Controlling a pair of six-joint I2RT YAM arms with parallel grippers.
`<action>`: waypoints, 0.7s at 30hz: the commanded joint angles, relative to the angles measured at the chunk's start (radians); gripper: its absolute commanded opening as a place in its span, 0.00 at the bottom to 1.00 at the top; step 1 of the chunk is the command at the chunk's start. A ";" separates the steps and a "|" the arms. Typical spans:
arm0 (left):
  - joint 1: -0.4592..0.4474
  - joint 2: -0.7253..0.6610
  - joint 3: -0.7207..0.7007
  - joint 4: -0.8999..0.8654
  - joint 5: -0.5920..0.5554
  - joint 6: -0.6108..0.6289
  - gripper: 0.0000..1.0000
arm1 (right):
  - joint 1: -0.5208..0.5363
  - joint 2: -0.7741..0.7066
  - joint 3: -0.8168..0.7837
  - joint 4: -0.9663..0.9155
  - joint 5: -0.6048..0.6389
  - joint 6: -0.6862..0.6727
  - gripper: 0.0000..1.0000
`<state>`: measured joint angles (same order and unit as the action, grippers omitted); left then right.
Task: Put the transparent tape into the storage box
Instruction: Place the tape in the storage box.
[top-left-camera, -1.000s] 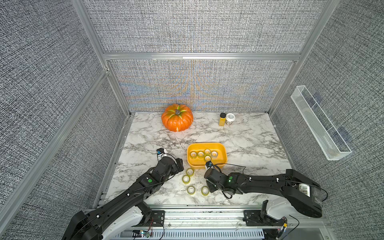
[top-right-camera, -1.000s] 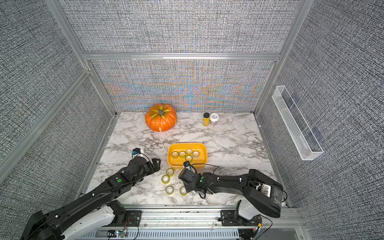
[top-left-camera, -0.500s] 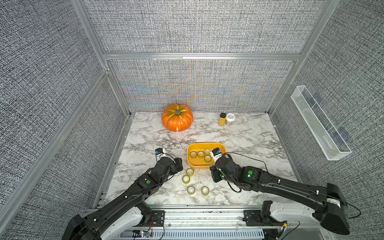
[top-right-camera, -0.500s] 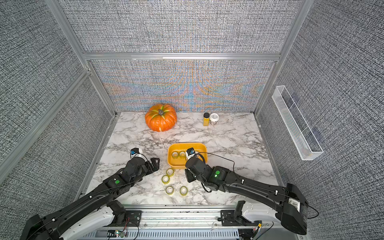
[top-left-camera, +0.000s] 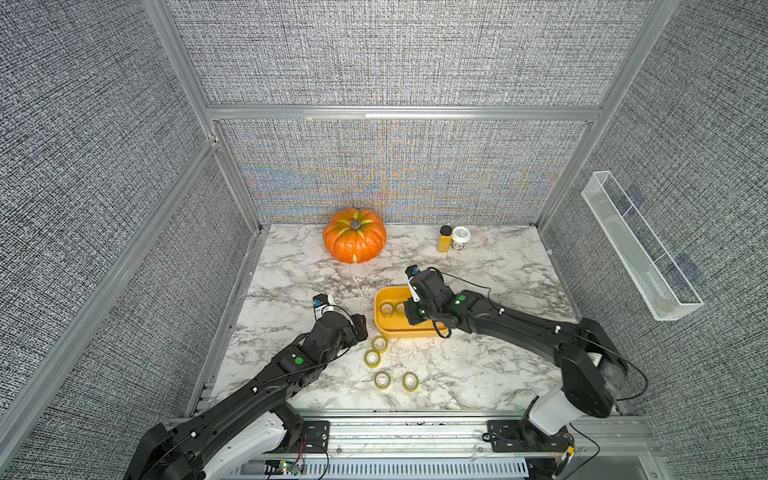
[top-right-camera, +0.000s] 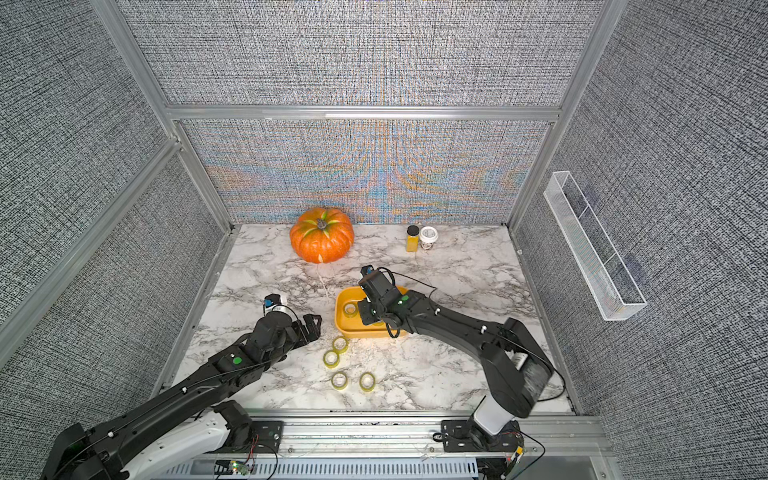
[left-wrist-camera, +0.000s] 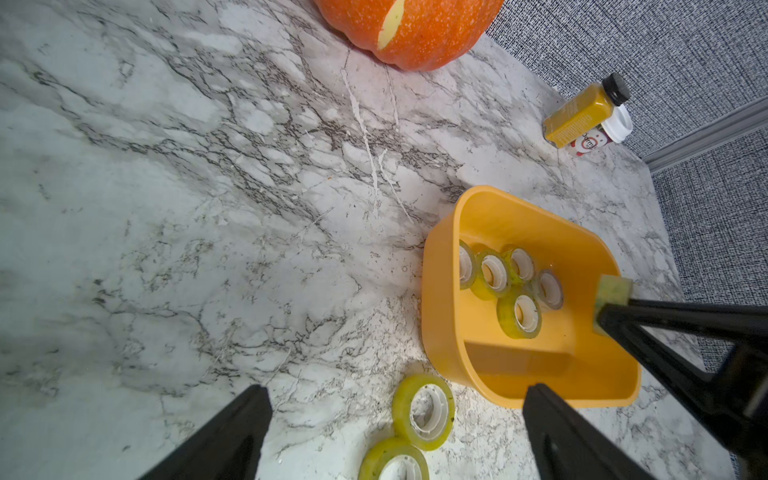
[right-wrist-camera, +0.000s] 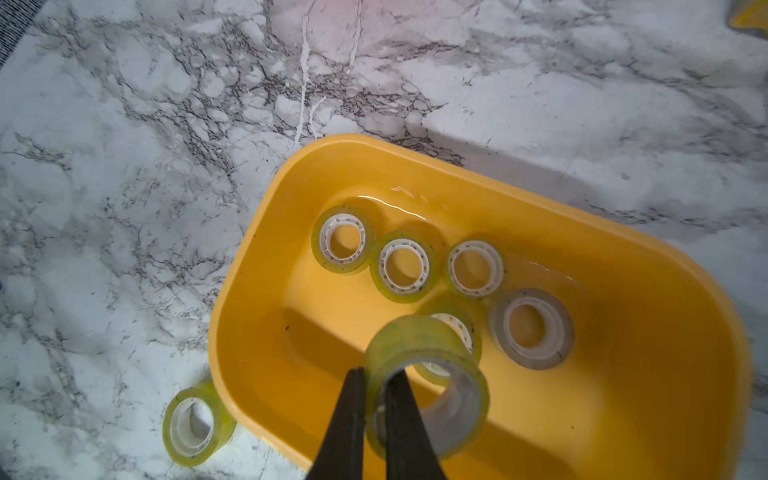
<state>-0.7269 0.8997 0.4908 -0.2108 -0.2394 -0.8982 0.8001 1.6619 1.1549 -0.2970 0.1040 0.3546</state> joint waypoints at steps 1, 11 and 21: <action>0.000 0.009 0.001 0.022 0.018 -0.001 1.00 | -0.011 0.088 0.073 0.006 -0.002 -0.022 0.13; 0.000 0.027 0.000 0.022 0.042 -0.005 1.00 | -0.013 0.043 0.070 -0.021 0.039 -0.014 0.51; 0.001 0.065 -0.001 0.027 0.116 -0.010 1.00 | 0.025 -0.273 -0.132 -0.063 -0.016 -0.021 0.49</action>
<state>-0.7269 0.9543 0.4896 -0.2096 -0.1619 -0.9096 0.8089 1.4429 1.0615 -0.3286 0.1188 0.3347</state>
